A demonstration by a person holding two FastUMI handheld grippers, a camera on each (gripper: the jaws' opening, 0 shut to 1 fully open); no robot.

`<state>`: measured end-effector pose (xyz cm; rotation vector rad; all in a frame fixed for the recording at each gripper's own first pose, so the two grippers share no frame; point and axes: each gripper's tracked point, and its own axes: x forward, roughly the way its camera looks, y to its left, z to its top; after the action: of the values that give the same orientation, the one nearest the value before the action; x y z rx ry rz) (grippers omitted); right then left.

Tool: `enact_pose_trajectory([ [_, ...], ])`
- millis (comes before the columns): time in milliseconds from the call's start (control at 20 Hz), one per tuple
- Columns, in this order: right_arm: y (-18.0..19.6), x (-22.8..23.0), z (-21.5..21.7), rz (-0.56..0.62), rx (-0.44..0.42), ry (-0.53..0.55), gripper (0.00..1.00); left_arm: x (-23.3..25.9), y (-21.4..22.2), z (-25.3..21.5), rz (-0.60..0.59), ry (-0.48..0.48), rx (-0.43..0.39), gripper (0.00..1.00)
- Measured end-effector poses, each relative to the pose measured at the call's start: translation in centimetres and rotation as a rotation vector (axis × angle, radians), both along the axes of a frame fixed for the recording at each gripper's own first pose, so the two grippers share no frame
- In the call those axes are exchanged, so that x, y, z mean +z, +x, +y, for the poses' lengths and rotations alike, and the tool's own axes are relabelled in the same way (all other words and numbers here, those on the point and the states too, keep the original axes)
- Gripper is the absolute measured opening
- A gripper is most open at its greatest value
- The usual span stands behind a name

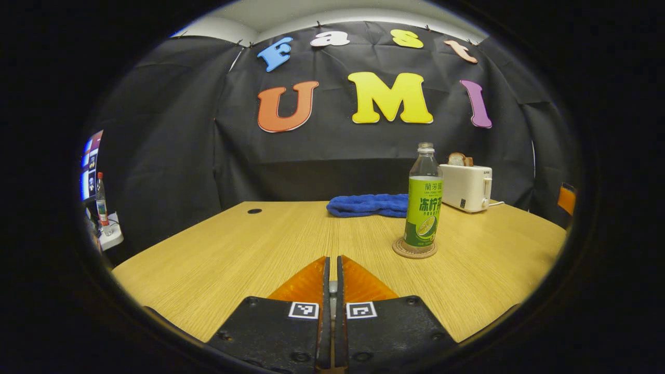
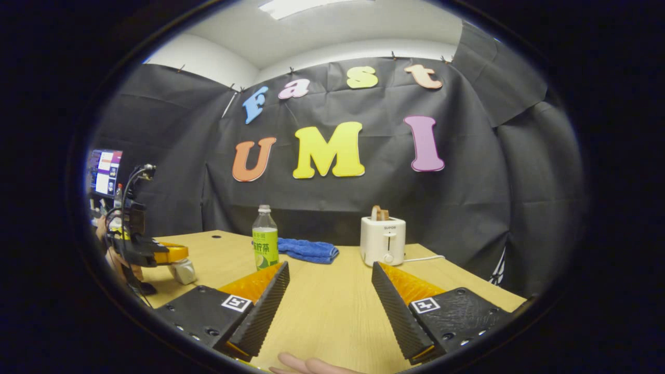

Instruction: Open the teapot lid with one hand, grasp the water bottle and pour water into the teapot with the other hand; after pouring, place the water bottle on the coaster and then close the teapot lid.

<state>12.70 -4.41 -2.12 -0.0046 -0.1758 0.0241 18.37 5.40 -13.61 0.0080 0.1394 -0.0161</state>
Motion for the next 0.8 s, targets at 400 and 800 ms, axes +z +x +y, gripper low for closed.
enact_pose_trajectory([
  [400,-1.5,1.4,1.9,-0.007,-0.005,-0.034,0.95,3.5,-0.7,-0.6,-0.023,-0.030,-0.021,0.10],
  [800,-4.9,4.5,3.5,-0.035,-0.020,-0.078,0.95,10.7,-5.0,-1.5,-0.093,-0.072,-0.075,0.19],
])
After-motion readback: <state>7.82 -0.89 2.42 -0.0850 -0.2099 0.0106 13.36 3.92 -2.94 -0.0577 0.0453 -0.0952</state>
